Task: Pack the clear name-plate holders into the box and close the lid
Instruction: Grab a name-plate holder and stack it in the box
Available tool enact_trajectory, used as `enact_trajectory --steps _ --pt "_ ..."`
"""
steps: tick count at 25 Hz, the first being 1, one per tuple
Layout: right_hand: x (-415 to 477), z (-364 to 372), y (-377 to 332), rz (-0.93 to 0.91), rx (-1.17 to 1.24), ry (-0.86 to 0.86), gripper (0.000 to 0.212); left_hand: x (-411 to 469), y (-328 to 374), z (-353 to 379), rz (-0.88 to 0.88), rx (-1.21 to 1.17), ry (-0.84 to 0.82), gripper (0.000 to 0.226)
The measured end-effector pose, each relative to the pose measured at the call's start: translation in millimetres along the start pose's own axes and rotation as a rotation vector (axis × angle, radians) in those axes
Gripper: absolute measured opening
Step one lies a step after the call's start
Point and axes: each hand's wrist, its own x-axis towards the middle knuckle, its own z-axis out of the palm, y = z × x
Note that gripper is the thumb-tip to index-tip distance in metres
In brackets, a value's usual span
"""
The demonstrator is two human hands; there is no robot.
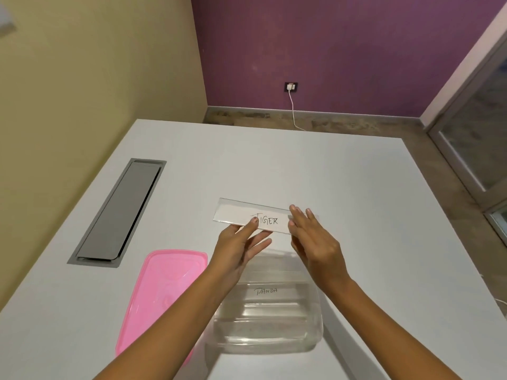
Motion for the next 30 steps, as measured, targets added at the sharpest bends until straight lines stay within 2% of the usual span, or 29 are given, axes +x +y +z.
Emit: enact_trajectory --steps 4,6,8,10,12,14,15,17,19,21,23,24,26,28,30 --pt "-4 -14 -11 0.17 0.158 -0.291 0.024 -15 -4 -8 0.059 0.17 0.089 0.018" --pt "-3 -23 -11 0.286 0.255 -0.425 0.04 -22 -7 -13 0.098 0.257 0.085 0.029" --pt "2 -30 -9 0.352 0.266 -0.547 0.066 -28 -11 -16 0.108 0.291 0.048 0.025" --pt "8 -34 -7 0.408 0.285 -0.719 0.083 -37 -16 -15 0.122 0.32 -0.003 0.02" --pt "11 -35 -7 0.447 0.351 -0.844 0.08 -46 -24 -15 0.157 0.37 -0.021 0.022" --pt "10 -34 -9 0.43 0.351 -0.862 0.07 -53 -30 -16 0.206 0.41 0.033 0.022" --pt "9 -34 -10 0.421 0.342 -0.852 0.067 -56 -32 -18 0.239 0.425 0.1 0.027" --pt "4 -36 -11 0.414 0.297 -0.839 0.066 -59 -32 -25 0.388 0.512 0.277 0.057" --pt "-3 -39 -11 0.401 0.239 -0.861 0.066 -59 -31 -38 0.6 0.746 0.34 0.087" --pt "-9 -39 -15 0.357 0.187 -0.901 0.066 -57 -29 -55 0.765 1.178 0.241 0.091" --pt "-19 -34 -23 0.264 0.123 -0.941 0.067 -55 -28 -66 0.848 1.632 0.048 0.08" --pt "-25 -31 -28 0.205 0.087 -0.967 0.067 -54 -28 -71 0.858 1.784 -0.069 0.072" --pt "-38 -24 -38 0.109 0.047 -1.029 0.062 -56 -32 -79 0.826 1.919 -0.221 0.061" --pt "-49 -17 -42 0.079 0.045 -1.047 0.055 -58 -39 -84 0.75 1.935 -0.276 0.057" --pt "-54 -11 -43 0.089 0.032 -0.981 0.049 -58 -46 -89 0.724 1.945 -0.289 0.058"
